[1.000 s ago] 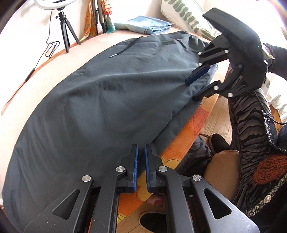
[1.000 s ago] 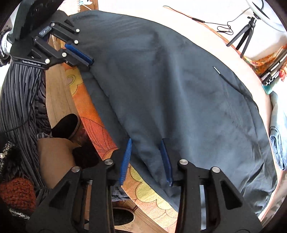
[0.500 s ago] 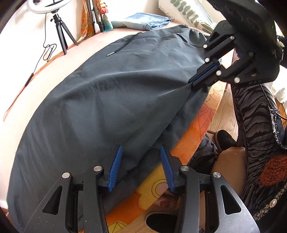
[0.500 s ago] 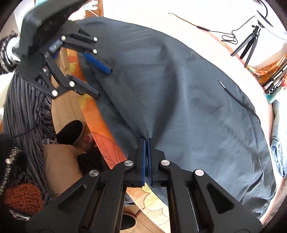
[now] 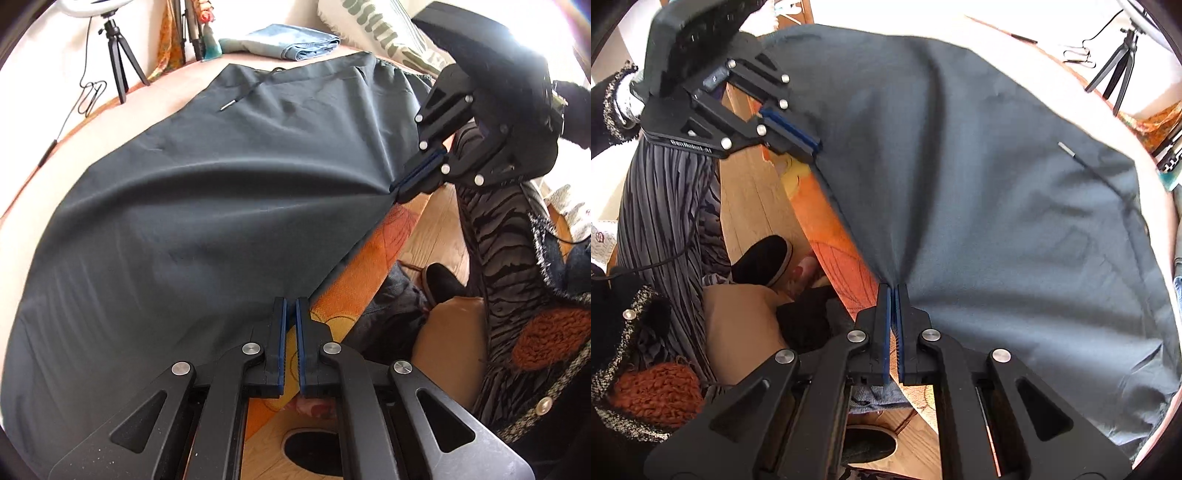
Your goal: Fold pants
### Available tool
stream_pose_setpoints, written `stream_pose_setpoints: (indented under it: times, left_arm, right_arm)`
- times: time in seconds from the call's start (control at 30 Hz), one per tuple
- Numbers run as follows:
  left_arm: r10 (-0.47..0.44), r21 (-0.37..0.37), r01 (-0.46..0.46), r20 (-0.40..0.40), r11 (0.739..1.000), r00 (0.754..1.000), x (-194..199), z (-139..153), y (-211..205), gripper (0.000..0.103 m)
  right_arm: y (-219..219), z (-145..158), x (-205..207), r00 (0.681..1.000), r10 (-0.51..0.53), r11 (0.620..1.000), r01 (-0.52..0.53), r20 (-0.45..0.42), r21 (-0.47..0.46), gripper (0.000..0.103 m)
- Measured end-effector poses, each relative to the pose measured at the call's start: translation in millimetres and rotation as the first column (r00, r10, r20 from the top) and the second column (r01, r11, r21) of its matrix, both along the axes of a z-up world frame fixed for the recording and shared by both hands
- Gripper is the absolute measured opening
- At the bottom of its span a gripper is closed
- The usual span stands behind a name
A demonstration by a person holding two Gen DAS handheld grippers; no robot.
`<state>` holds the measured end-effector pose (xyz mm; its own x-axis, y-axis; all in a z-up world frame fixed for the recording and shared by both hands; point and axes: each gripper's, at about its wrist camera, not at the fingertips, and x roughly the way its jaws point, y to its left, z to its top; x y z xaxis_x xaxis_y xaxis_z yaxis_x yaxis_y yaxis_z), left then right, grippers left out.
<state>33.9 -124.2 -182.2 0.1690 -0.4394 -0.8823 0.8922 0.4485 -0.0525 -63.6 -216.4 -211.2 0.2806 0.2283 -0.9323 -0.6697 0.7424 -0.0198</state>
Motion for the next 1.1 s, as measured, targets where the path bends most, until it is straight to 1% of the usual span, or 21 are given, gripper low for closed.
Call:
stream_pose_setpoints:
  times: [0.07, 0.1, 0.13, 0.17, 0.2, 0.23, 0.27, 0.33, 0.4, 0.43, 0.5, 0.57, 0.63, 0.73, 0.8, 0.83, 0.87, 0.9, 0.97, 1.03, 1.1]
  left_arm:
    - [0.007, -0.004, -0.007, -0.008, 1.000, 1.000, 0.8, 2.3, 2.0, 0.004]
    - [0.007, -0.017, -0.007, -0.013, 1.000, 1.000, -0.9, 5.9, 3.8, 0.006]
    - [0.016, -0.034, -0.016, -0.015, 0.999, 1.000, -0.6, 10.4, 6.4, 0.008]
    - [0.030, -0.051, -0.031, -0.021, 0.998, 0.999, 0.4, 14.9, 9.2, 0.010]
    - [0.046, -0.069, -0.047, -0.022, 0.996, 0.999, 0.5, 19.7, 11.2, 0.011]
    - [0.067, -0.090, -0.068, -0.019, 0.994, 0.998, 1.7, 26.4, 15.2, 0.012]
    - [0.092, -0.113, -0.094, -0.019, 0.989, 0.996, 3.1, 32.7, 18.7, 0.013]
    - [0.151, -0.170, -0.152, -0.023, 0.974, 0.988, 7.9, 47.5, 31.0, 0.013]
    - [0.208, -0.207, -0.207, -0.018, 0.956, 0.978, 12.2, 58.6, 43.6, 0.016]
    - [0.238, -0.220, -0.235, -0.010, 0.947, 0.971, 13.8, 63.6, 51.0, 0.020]
    - [0.300, -0.245, -0.294, -0.012, 0.924, 0.954, 16.6, 72.2, 67.8, 0.036]
    - [0.364, -0.263, -0.355, -0.014, 0.897, 0.931, 21.4, 79.7, 86.8, 0.042]
    - [0.430, -0.274, -0.417, -0.014, 0.867, 0.903, 25.7, 85.3, 108.3, 0.042]
    - [0.533, -0.290, -0.513, -0.011, 0.808, 0.846, 31.4, 92.0, 145.1, 0.044]
    - [0.600, -0.312, -0.577, -0.026, 0.755, 0.800, 34.9, 96.1, 172.3, 0.045]
    - [0.627, -0.321, -0.603, -0.035, 0.730, 0.778, 38.3, 97.4, 185.5, 0.045]
    - [0.652, -0.327, -0.627, -0.040, 0.707, 0.757, 40.9, 98.9, 199.0, 0.045]
    - [0.678, -0.330, -0.649, -0.036, 0.685, 0.734, 43.6, 101.3, 212.0, 0.045]
    - [0.733, -0.340, -0.697, -0.031, 0.632, 0.680, 48.8, 106.6, 238.9, 0.045]
    - [0.789, -0.363, -0.742, -0.029, 0.563, 0.613, 49.3, 115.8, 270.4, 0.045]
    - [0.837, -0.392, -0.779, -0.039, 0.490, 0.546, 47.2, 124.9, 301.3, 0.045]
  right_arm:
    - [-7.6, 11.3, 3.6, 1.000, -0.005, 0.999, 0.005, -0.008, 0.039, 0.003]
    - [-16.1, 21.1, 6.8, 1.000, -0.010, 0.997, 0.011, -0.007, 0.081, 0.003]
    - [-26.2, 32.0, 12.6, 1.000, -0.025, 0.992, 0.026, -0.006, 0.121, 0.010]
    - [-37.7, 43.5, 20.2, 0.999, -0.052, 0.986, 0.051, -0.002, 0.160, 0.023]
    - [-50.8, 55.0, 29.7, 0.996, -0.084, 0.976, 0.081, 0.007, 0.203, 0.031]
    - [-65.4, 65.4, 40.7, 0.991, -0.132, 0.962, 0.123, 0.023, 0.245, 0.044]
    - [-81.8, 74.6, 53.9, 0.981, -0.193, 0.941, 0.174, 0.037, 0.289, 0.051]
    - [-115.5, 84.0, 85.5, 0.947, -0.319, 0.887, 0.286, 0.033, 0.362, 0.054]
    - [-145.8, 82.8, 119.5, 0.892, -0.451, 0.832, 0.406, 0.035, 0.378, 0.055]
    - [-157.8, 78.7, 136.3, 0.871, -0.491, 0.809, 0.447, 0.020, 0.383, 0.055]
    - [-174.9, 65.5, 168.2, 0.825, -0.564, 0.758, 0.529, -0.023, 0.381, 0.055]
    - [-187.9, 51.9, 193.0, 0.782, -0.618, 0.704, 0.597, -0.082, 0.384, 0.056]
    - [-193.1, 39.9, 213.5, 0.767, -0.630, 0.689, 0.625, -0.123, 0.367, 0.063]
    - [-193.9, 23.8, 230.2, 0.762, -0.625, 0.685, 0.640, -0.171, 0.349, 0.063]
    - [-189.4, 18.8, 233.1, 0.766, -0.614, 0.686, 0.636, -0.187, 0.353, 0.053]
    - [-185.1, 17.4, 234.7, 0.775, -0.604, 0.696, 0.626, -0.184, 0.353, 0.027]
    - [-179.2, 17.8, 234.6, 0.789, -0.587, 0.711, 0.609, -0.180, 0.351, 0.007]
    - [-171.4, 20.9, 232.9, 0.802, -0.578, 0.734, 0.591, -0.149, 0.335, 0.007]
    - [-159.0, 29.6, 227.8, 0.809, -0.587, 0.771, 0.571, -0.033, 0.282, 0.007]
    - [-155.1, 33.3, 227.7, 0.799, -0.601, 0.772, 0.579, 0.005, 0.260, 0.006]
    - [-151.5, 32.1, 229.0, 0.803, -0.595, 0.782, 0.574, 0.019, 0.243, 0.007]
